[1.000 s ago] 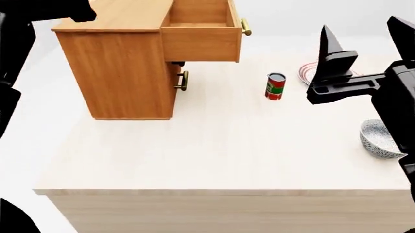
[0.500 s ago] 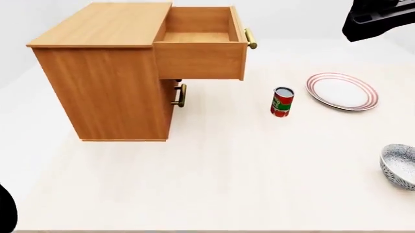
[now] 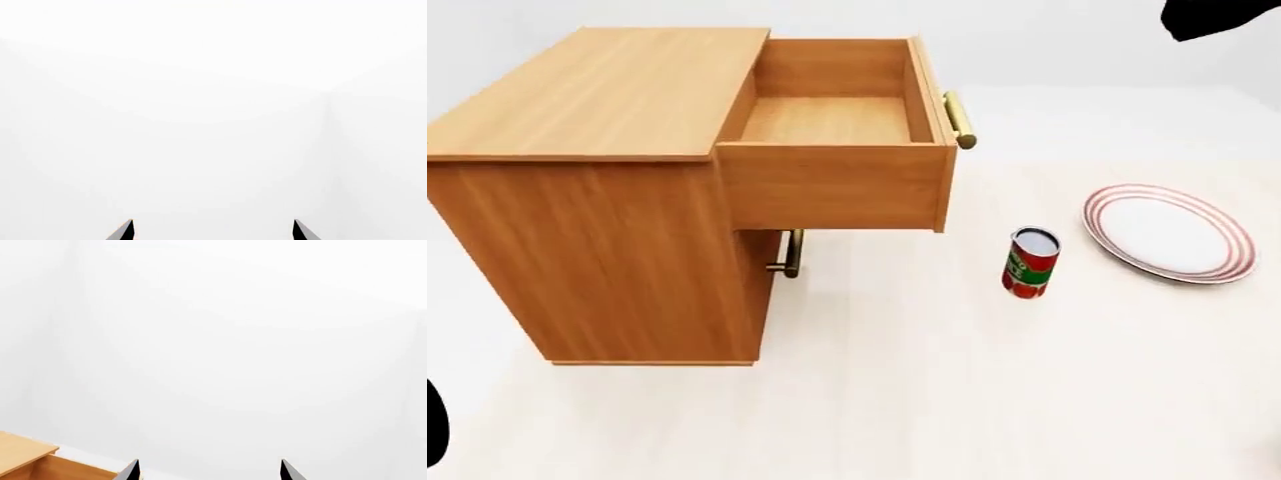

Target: Put the bowl in the top drawer of the cabinet.

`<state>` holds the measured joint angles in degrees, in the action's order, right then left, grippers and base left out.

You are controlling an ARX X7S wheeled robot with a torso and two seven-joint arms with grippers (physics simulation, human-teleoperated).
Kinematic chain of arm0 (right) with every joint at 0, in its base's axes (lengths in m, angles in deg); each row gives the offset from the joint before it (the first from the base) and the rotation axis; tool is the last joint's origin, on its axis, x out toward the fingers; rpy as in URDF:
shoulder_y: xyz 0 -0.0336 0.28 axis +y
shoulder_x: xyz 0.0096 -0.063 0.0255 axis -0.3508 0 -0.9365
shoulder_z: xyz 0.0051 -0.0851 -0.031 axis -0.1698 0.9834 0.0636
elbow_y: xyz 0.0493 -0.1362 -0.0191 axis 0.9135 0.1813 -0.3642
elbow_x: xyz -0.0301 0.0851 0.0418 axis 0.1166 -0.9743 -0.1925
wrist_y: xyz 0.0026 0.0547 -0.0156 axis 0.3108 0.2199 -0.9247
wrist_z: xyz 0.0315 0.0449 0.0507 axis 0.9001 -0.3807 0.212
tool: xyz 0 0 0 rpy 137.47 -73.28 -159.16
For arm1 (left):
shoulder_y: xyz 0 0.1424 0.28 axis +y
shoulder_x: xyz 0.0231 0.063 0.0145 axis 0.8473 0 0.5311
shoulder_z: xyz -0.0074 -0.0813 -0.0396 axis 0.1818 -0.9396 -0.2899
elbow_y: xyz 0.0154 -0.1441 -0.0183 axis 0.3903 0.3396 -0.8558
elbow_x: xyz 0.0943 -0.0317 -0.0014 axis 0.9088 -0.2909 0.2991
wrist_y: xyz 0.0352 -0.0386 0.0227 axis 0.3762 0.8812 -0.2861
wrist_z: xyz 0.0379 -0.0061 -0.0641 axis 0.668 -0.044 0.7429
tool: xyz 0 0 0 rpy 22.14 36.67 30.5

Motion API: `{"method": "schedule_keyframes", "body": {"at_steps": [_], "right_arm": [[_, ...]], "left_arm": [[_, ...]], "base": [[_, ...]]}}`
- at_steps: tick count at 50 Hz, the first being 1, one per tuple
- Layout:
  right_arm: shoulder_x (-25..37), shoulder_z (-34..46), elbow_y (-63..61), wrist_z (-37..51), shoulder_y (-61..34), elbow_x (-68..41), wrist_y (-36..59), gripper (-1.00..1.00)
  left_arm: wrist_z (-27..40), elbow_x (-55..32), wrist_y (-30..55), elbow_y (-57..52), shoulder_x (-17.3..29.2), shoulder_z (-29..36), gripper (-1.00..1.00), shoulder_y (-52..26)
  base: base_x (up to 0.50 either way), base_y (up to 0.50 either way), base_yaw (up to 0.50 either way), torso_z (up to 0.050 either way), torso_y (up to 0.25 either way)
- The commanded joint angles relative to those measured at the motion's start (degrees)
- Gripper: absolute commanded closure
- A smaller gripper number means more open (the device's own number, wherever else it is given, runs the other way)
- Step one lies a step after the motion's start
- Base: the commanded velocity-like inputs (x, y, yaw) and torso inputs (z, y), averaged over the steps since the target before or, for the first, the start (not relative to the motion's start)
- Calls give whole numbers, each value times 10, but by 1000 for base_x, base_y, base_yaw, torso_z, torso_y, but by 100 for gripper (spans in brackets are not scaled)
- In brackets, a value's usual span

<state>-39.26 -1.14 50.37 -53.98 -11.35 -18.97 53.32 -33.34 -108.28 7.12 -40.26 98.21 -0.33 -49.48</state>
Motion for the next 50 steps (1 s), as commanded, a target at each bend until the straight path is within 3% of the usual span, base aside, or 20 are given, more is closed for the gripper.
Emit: {"method": "schedule_keyframes", "body": {"at_steps": [1, 16, 19, 22, 26, 32, 44, 50], "right_arm": [[7, 10, 4, -1, -9, 2, -5, -100], [17, 13, 21, 33, -54, -34, 39, -100], [21, 13, 41, 63, -84, -72, 84, -100], [50, 40, 85, 143, -113, -176, 106, -100], [116, 141, 148, 266, -177, -340, 103, -100], [203, 301, 207, 338, -280, -509, 103, -100], [320, 648, 219, 200, -506, -502, 108, -100], [338, 745, 220, 202, -542, -520, 109, -100]], "left_arm": [[-4, 0, -7, 3, -1, 4, -100, 1], [14, -22, 3, 2, 1, -8, -100, -19], [30, -41, 16, 1, 1, -17, -100, -31], [44, -60, 28, -2, 0, -26, -100, -40], [63, -82, 36, -2, -3, -41, -100, -48], [74, -101, 36, 9, -13, -52, -100, -54], [96, -125, 36, 22, -19, -68, -100, -61], [93, -123, 33, 21, -18, -63, -100, -59]], "base": [[430, 0, 0, 0, 0], [163, 0, 0, 0, 1], [0, 0, 0, 0, 0], [0, 0, 0, 0, 0], [0, 0, 0, 0, 0], [0, 0, 0, 0, 0], [0, 0, 0, 0, 0], [0, 0, 0, 0, 0]]}}
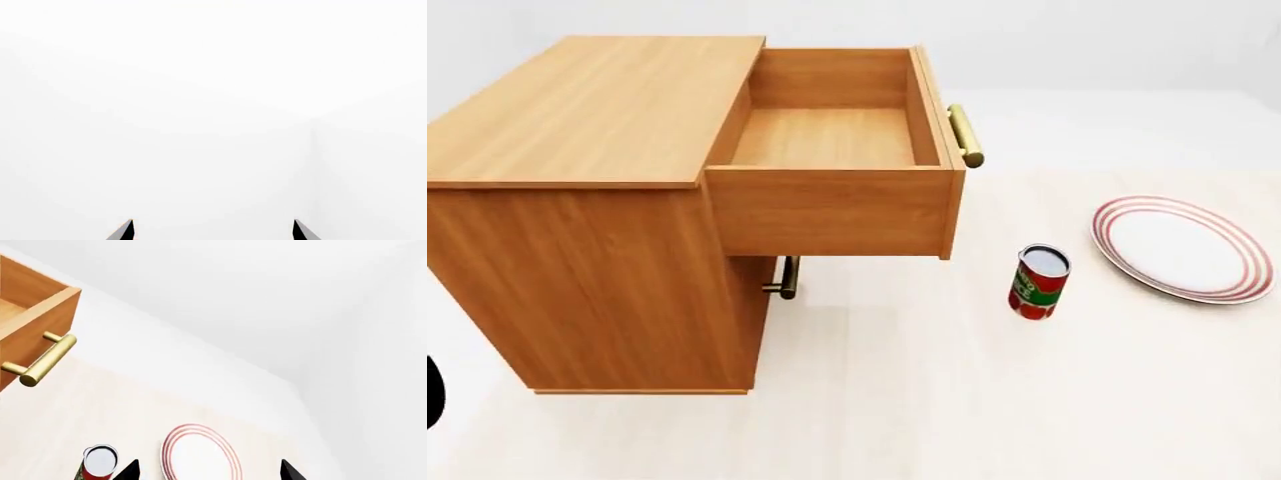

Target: Put the bowl in the top drawer of the cabinet.

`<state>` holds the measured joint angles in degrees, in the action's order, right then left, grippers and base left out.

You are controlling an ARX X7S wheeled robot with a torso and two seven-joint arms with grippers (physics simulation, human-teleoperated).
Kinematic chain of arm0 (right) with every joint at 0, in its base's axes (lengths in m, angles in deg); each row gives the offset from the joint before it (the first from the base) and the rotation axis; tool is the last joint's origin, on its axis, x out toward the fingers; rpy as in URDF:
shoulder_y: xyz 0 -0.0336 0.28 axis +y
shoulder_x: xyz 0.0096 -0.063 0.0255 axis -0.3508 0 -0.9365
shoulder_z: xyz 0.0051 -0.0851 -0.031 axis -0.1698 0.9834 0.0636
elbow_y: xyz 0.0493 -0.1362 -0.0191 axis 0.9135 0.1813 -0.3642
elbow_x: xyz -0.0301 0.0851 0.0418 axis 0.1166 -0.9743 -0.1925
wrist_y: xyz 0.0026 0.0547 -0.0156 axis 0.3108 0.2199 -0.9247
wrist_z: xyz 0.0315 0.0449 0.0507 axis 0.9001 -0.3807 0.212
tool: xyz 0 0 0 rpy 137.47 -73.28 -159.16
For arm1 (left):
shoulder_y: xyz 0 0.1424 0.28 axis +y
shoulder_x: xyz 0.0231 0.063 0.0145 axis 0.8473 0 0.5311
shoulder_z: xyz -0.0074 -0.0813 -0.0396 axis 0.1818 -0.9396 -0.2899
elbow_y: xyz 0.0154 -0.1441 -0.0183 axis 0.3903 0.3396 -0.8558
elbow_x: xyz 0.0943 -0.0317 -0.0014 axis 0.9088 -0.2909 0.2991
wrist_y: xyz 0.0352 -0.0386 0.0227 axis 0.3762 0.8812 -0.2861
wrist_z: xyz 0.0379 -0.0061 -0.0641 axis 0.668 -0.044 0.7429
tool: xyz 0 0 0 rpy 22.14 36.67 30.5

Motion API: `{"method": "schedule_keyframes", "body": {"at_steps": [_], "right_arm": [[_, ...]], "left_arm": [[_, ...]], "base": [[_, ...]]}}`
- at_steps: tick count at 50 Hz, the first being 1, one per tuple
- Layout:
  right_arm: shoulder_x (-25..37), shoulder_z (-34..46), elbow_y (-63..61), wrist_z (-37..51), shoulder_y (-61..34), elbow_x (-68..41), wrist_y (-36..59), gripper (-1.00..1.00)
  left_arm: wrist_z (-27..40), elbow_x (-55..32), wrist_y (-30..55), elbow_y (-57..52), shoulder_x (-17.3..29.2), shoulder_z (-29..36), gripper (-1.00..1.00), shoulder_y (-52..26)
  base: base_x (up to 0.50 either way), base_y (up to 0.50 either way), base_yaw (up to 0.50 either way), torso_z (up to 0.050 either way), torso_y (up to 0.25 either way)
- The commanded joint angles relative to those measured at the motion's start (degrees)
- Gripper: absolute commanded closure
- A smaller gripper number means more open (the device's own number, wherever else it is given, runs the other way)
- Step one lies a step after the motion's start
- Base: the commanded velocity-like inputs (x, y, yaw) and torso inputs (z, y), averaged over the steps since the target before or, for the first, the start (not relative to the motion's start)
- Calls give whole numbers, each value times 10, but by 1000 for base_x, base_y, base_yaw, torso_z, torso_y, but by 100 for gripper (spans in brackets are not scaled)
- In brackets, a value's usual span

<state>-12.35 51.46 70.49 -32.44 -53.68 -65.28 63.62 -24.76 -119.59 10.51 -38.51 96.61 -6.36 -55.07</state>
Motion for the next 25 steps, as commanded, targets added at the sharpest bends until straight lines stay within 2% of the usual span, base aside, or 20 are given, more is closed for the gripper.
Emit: {"method": "schedule_keyframes", "body": {"at_steps": [1, 5, 10, 25], "right_arm": [[72, 233, 18, -4, -118, -68, 6, -100], [86, 280, 8, 21, -118, -98, 6, -100], [102, 319, -3, 18, -118, -86, 6, -100], [140, 404, -27, -103, -118, 32, 6, -100]], "left_arm": [[5, -8, -3, 3, -1, -3, -100, -1], [-2, -1, -9, 2, -1, 1, -100, 4], [0, -4, -12, -1, 0, -2, -100, 6], [126, -140, 29, -30, 27, -53, -100, -44]], "base": [[0, 0, 0, 0, 0], [0, 0, 0, 0, 0], [0, 0, 0, 0, 0], [0, 0, 0, 0, 0]]}}
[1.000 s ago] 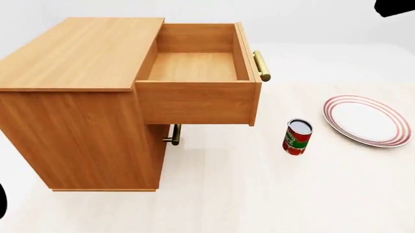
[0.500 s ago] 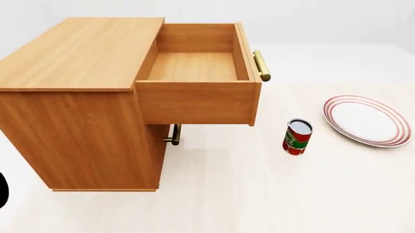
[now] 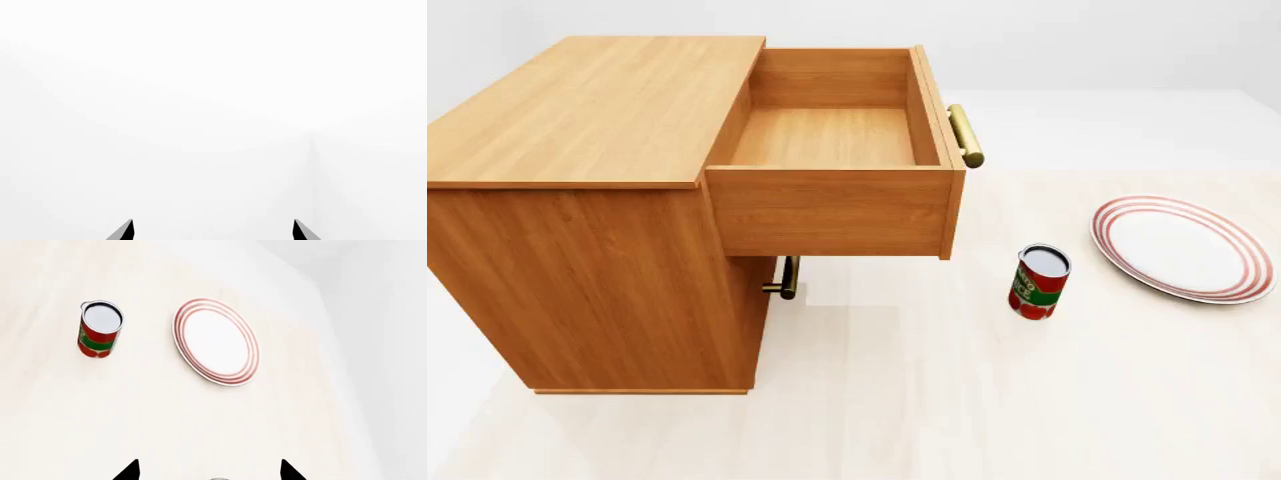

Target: Put the bowl in the top drawer of the cabinet.

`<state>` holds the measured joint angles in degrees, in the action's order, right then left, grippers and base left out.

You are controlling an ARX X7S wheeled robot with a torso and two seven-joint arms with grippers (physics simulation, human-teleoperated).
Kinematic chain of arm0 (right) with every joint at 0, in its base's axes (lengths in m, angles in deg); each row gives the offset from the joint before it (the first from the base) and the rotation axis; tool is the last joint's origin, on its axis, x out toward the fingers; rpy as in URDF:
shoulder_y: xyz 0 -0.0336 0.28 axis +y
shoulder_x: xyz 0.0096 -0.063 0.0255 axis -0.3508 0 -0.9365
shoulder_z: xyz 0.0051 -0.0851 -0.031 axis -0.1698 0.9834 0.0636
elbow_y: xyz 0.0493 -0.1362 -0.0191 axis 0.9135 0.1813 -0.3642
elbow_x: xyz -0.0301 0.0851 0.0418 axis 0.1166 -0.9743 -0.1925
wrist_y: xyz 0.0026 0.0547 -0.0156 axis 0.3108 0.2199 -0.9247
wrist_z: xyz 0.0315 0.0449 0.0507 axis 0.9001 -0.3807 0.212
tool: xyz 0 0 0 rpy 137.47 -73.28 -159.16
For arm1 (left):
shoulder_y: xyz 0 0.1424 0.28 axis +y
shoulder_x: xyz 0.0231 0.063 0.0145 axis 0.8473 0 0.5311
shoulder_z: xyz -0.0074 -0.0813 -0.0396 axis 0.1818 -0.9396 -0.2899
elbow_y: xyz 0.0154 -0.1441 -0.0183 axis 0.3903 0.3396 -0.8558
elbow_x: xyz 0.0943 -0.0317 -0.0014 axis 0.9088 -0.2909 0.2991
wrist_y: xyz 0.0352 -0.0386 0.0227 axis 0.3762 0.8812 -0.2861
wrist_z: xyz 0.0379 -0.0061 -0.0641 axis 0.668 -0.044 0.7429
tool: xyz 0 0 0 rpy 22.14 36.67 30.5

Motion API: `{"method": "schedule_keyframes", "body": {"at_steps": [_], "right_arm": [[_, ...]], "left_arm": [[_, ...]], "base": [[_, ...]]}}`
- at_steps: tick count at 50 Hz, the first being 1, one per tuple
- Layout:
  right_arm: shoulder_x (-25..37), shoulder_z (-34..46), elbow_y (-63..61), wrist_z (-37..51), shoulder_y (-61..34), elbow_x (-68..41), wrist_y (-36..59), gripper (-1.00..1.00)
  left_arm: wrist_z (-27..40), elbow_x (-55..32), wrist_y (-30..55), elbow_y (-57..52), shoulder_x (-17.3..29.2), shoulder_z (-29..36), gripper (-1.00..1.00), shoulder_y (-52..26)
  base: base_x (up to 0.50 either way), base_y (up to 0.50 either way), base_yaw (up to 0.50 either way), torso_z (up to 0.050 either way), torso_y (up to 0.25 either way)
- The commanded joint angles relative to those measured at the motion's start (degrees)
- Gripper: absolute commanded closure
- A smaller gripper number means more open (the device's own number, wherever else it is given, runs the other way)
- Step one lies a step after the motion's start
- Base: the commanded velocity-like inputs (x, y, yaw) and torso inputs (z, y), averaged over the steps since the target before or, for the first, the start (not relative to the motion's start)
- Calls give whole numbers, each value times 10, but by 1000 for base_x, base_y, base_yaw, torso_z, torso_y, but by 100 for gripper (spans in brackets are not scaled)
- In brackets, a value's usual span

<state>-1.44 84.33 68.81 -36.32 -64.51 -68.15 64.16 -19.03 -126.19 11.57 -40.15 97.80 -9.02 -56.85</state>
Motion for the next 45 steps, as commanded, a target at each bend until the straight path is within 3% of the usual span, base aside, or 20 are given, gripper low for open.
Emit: {"method": "schedule_keyframes", "body": {"at_steps": [1, 24, 32, 45], "right_arm": [[32, 80, -11, -71, -10, 69, 0, -100], [71, 158, -54, -250, 20, 286, -7, -100], [80, 179, -56, -243, 50, 304, -10, -100], [59, 233, -35, -231, 139, 326, -113, -100]], "left_arm": [[72, -77, 18, -15, 15, -27, -100, -26], [55, -61, -6, -36, 15, -35, -100, 5], [33, -37, -20, -42, 11, -35, -100, 27], [81, -87, -11, -38, 19, -37, -100, 9]], "base": [[0, 0, 0, 0, 0], [0, 0, 0, 0, 0], [0, 0, 0, 0, 0], [0, 0, 0, 0, 0]]}}
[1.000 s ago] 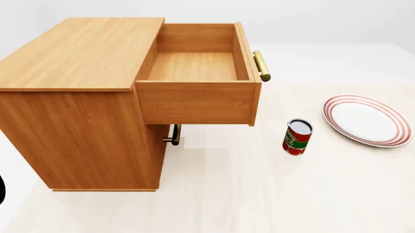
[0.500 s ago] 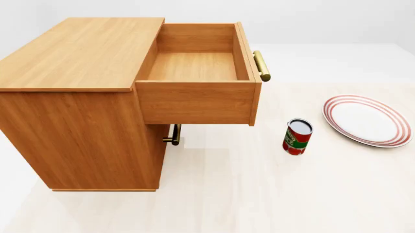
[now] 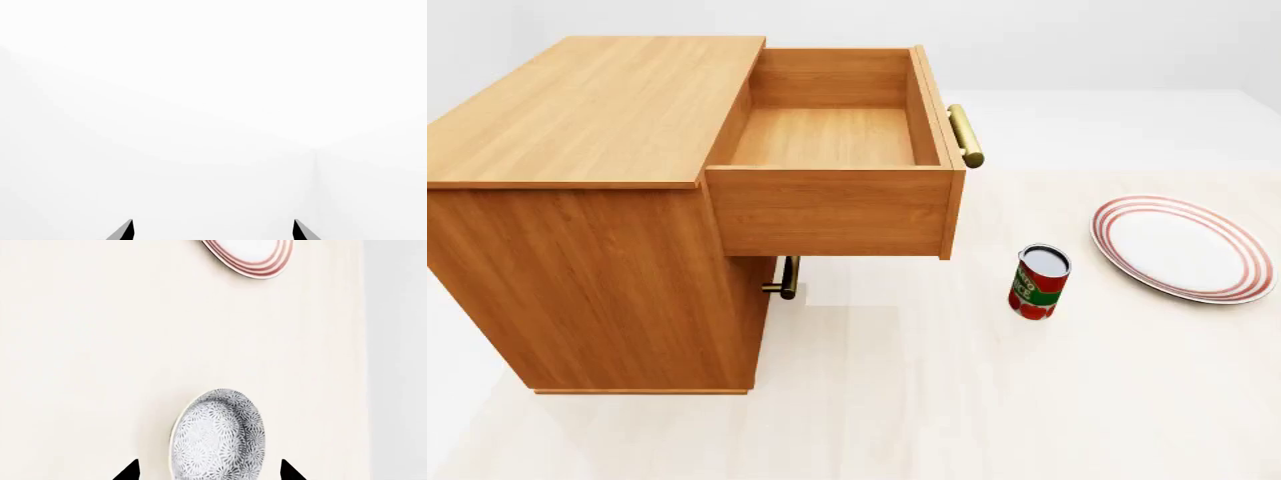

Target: Put the bowl in the top drawer of the cabinet.

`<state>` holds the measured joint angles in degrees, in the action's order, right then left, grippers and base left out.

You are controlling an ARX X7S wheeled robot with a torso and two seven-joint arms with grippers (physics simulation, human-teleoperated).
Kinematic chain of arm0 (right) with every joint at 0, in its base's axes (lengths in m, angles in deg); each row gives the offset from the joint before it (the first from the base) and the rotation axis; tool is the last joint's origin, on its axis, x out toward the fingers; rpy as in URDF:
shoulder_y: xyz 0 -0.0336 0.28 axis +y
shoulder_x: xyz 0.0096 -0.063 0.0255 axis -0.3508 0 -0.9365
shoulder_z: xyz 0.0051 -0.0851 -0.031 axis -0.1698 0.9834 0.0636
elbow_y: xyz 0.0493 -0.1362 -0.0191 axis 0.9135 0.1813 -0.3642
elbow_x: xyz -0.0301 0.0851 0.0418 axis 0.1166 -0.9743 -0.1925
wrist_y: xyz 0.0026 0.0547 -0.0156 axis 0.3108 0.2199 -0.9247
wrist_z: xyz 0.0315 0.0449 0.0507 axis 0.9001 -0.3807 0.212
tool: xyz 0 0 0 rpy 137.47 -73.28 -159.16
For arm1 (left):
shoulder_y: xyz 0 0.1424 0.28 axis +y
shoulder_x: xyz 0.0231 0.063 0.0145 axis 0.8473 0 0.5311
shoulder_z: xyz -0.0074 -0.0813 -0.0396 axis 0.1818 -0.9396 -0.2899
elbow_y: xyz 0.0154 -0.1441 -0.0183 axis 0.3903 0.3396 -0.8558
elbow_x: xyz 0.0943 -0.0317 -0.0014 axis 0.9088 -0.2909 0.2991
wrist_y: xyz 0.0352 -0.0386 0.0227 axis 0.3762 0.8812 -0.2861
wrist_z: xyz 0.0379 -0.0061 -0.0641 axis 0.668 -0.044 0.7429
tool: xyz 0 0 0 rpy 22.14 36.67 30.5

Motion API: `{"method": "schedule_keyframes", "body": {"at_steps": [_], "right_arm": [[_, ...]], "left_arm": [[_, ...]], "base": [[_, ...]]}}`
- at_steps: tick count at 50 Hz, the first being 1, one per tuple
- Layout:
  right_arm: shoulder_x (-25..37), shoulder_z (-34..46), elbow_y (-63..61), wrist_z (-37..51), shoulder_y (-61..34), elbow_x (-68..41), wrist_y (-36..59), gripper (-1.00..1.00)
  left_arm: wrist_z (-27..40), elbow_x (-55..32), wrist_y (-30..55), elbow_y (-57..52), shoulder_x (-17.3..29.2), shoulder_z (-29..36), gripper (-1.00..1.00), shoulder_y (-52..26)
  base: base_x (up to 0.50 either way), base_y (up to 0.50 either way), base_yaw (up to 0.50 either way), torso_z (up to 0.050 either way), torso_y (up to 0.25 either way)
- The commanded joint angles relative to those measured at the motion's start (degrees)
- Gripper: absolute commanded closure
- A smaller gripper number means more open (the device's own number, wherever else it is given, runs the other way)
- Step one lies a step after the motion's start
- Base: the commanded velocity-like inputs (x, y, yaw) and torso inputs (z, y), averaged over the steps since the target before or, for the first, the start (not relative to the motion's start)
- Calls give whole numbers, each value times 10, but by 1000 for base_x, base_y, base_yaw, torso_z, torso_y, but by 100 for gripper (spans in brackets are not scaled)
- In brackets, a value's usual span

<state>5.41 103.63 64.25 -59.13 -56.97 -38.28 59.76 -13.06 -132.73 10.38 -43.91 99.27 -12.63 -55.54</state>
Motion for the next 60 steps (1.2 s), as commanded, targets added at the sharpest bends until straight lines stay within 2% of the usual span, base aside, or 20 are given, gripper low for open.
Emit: {"method": "schedule_keyframes", "body": {"at_steps": [1, 10, 18, 27, 39, 60], "right_arm": [[-12, 44, 14, -2, 71, 28, -80, -100], [-37, 83, 52, 11, 142, 75, -175, -100], [-65, 99, 86, 49, 200, 54, -245, -100], [-51, 113, 94, 56, 239, 37, -287, -100], [-69, 134, 136, 73, 316, -1, -382, -100], [-71, 146, 186, 68, 366, -3, -443, -100]], "left_arm": [[22, -23, 0, 0, 5, -1, -100, -4], [21, -20, -3, 1, 6, 4, -100, -4], [13, -11, -9, 1, 5, 6, -100, 3], [2, -2, -15, 1, 3, 9, -100, 12], [-12, 18, -24, -2, 3, 16, -100, 22], [-11, 21, -29, 0, 9, 24, -100, 24]], "base": [[0, 0, 0, 0, 0], [0, 0, 0, 0, 0], [0, 0, 0, 0, 0], [0, 0, 0, 0, 0], [0, 0, 0, 0, 0], [0, 0, 0, 0, 0]]}}
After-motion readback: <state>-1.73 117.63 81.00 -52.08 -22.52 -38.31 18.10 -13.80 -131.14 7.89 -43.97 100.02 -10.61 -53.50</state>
